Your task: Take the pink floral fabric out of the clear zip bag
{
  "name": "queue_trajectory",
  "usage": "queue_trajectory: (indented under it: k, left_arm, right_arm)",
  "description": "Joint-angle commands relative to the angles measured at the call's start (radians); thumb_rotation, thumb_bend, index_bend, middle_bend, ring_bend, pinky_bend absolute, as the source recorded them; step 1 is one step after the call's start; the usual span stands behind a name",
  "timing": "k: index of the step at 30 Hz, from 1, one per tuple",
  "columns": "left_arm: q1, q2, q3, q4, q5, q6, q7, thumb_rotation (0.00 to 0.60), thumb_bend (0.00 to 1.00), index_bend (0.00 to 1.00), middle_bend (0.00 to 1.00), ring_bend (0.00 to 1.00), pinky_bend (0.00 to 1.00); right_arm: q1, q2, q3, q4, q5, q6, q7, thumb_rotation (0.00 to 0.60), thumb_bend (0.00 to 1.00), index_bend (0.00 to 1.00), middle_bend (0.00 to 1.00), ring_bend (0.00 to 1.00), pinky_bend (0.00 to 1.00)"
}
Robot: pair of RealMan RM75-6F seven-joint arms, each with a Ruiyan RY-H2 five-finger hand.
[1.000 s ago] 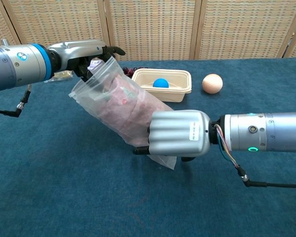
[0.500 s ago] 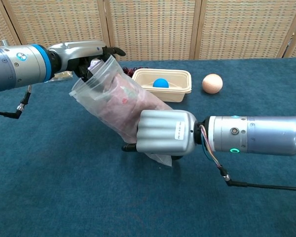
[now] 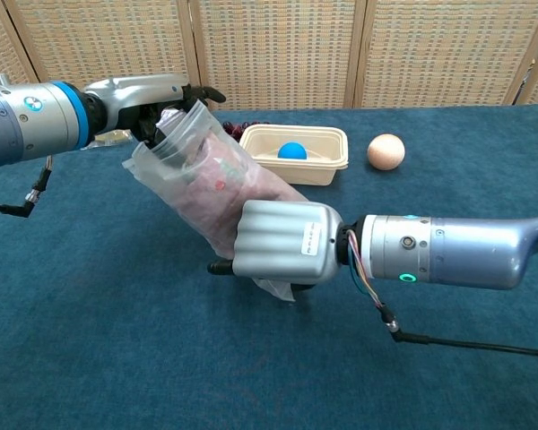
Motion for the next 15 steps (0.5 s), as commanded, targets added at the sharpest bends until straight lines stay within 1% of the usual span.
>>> queue_trajectory:
  k: [1, 11, 15]
  left_arm:
    - [0.001, 0.0, 0.001, 0.002, 0.002, -0.002, -0.003, 0.6, 0.87, 0.71, 0.0, 0.0, 0.0]
    - [0.005, 0.003, 0.004, 0.006, 0.01, -0.003, -0.016, 0.6, 0.87, 0.71, 0.0, 0.0, 0.0]
    - [0.006, 0.002, 0.007, 0.011, 0.011, -0.006, -0.02, 0.6, 0.87, 0.71, 0.0, 0.0, 0.0]
  right_arm:
    - [0.001, -0.002, -0.002, 0.002, 0.003, 0.001, 0.0, 0.6, 0.37, 0.25, 0.67, 0.61, 0.82]
    - [0.005, -0.007, -0.008, 0.007, 0.018, 0.002, -0.005, 0.6, 0.5, 0.25, 0.67, 0.61, 0.82]
    - [0.005, -0.01, -0.013, 0.011, 0.022, 0.002, -0.004, 0.6, 0.51, 0.33, 0.68, 0.61, 0.82]
